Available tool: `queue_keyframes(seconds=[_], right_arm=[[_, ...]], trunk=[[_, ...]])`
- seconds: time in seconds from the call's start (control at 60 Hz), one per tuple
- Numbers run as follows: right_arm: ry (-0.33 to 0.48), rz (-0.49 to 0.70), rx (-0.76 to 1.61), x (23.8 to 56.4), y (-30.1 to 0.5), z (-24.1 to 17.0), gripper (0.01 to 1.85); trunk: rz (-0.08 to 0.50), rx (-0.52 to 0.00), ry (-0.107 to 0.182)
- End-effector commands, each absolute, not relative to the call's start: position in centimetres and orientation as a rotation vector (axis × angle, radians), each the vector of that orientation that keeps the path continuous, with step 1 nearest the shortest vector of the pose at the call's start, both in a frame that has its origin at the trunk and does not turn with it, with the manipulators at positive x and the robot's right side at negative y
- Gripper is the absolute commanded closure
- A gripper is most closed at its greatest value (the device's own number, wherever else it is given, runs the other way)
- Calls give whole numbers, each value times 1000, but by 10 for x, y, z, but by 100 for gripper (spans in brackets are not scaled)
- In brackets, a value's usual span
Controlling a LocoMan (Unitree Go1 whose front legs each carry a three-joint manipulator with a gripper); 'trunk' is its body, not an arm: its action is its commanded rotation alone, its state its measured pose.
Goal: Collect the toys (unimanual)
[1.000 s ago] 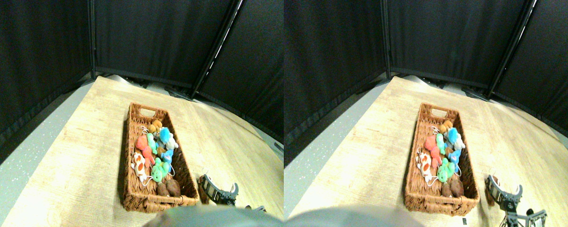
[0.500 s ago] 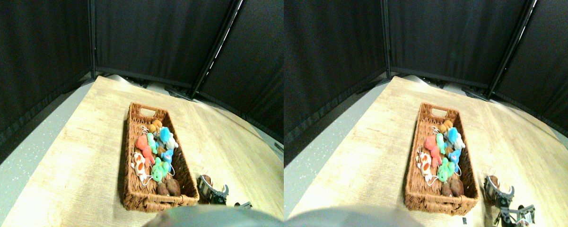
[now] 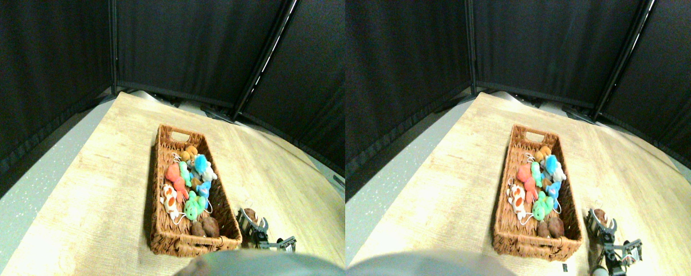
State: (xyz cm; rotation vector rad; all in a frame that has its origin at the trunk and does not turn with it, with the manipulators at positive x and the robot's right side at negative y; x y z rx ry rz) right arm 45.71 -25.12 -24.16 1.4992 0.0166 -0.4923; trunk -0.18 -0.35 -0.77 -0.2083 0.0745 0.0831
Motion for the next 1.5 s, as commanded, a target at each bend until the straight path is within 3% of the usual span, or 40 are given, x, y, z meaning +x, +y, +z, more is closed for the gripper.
queue_keyframes(seconds=[0.017, 0.133, 0.383, 0.633, 0.717, 0.817, 1.167, 1.5], right_arm=[[0, -523, 1453, 459, -254, -242, 147], [-51, -575, 1439, 460, -252, -240, 180], [-80, -573, 1438, 465, -251, -224, 180], [-57, -445, 1372, 467, -247, -201, 180], [-51, -349, 1365, 471, -244, -186, 180], [-41, -336, 1316, 475, -238, -174, 180], [5, -155, 1272, 501, -204, -136, 180], [109, -14, 1239, 511, -174, -121, 180]], trunk=[[90, -224, 81], [88, -222, 83], [82, -217, 80], [77, -211, 71], [77, -210, 65], [76, -214, 58], [111, -262, 34], [144, -314, 20]])
